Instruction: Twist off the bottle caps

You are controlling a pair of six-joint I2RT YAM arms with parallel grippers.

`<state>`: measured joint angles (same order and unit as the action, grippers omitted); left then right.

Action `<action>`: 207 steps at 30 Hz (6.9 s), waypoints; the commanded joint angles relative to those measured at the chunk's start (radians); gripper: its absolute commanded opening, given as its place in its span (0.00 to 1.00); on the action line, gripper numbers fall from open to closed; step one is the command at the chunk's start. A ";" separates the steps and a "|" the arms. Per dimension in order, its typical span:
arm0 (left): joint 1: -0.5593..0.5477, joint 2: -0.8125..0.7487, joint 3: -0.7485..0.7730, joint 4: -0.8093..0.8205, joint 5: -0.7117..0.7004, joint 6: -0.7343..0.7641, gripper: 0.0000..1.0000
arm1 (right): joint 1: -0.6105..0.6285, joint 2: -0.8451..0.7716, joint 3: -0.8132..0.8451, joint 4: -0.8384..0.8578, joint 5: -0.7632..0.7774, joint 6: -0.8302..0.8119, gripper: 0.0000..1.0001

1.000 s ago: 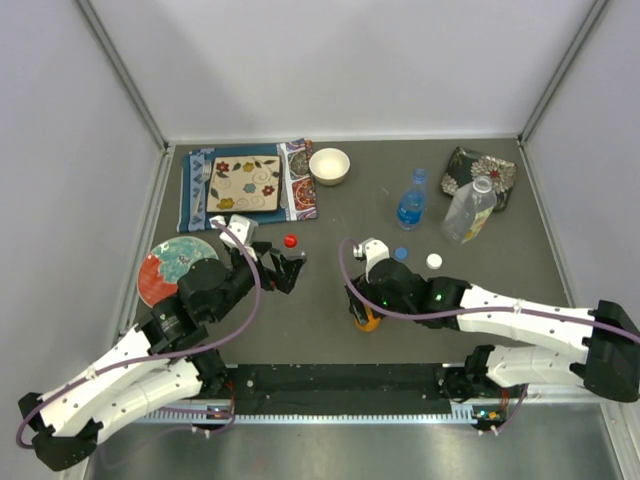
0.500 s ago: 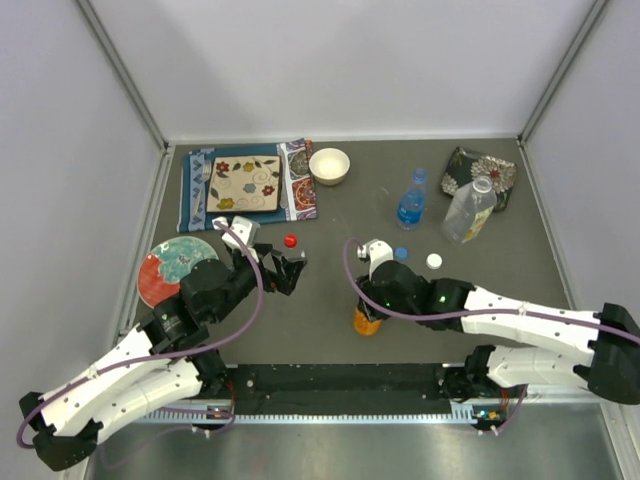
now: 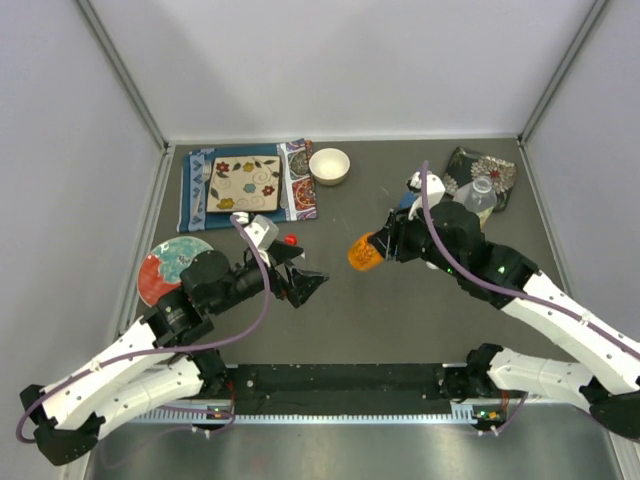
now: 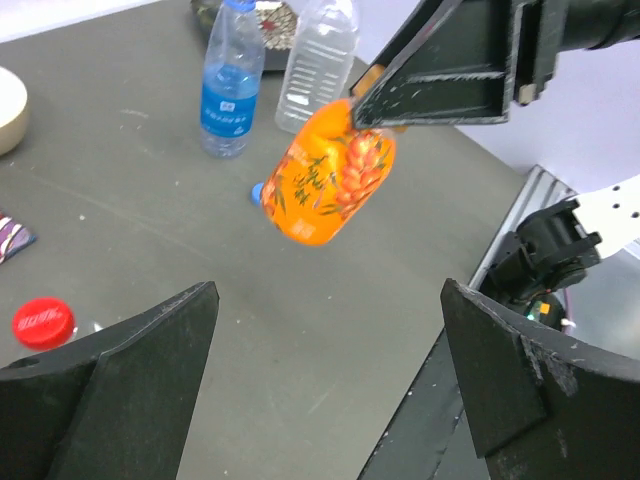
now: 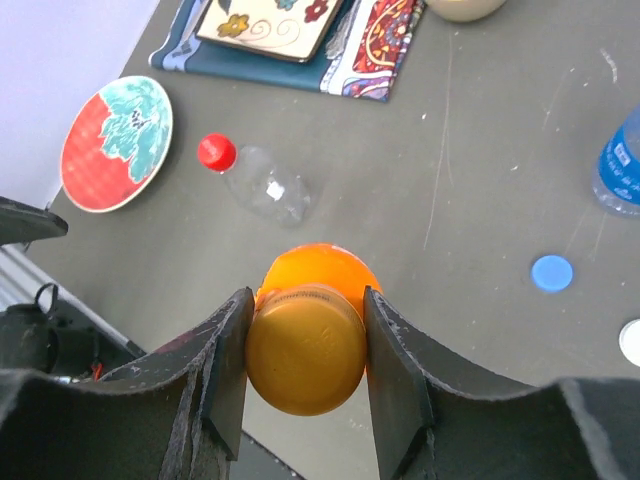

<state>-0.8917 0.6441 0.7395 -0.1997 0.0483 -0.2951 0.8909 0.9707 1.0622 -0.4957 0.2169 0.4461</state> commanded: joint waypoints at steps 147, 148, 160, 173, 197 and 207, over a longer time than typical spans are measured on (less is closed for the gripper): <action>-0.027 0.238 0.208 0.323 0.823 -0.126 0.36 | -0.098 0.005 0.329 -0.040 -1.171 -0.508 0.21; -0.027 0.232 0.213 0.287 0.797 -0.069 0.36 | -0.098 -0.001 0.334 -0.040 -1.133 -0.501 0.25; -0.030 0.210 0.210 0.172 0.622 0.096 0.38 | -0.099 -0.001 0.409 -0.046 -0.855 -0.452 0.59; -0.059 0.201 0.204 0.149 0.221 0.191 0.36 | -0.096 0.059 0.536 0.014 -0.449 -0.025 0.90; -0.348 0.333 0.207 0.316 -0.648 0.470 0.35 | 0.002 0.204 0.495 -0.096 -0.226 0.175 0.90; -0.349 0.321 0.193 0.322 -0.643 0.471 0.34 | 0.002 0.217 0.476 -0.070 -0.231 0.171 0.75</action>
<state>-1.2343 0.9867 0.9180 0.0540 -0.5781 0.1627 0.8829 1.1885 1.5417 -0.6079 -0.0231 0.6144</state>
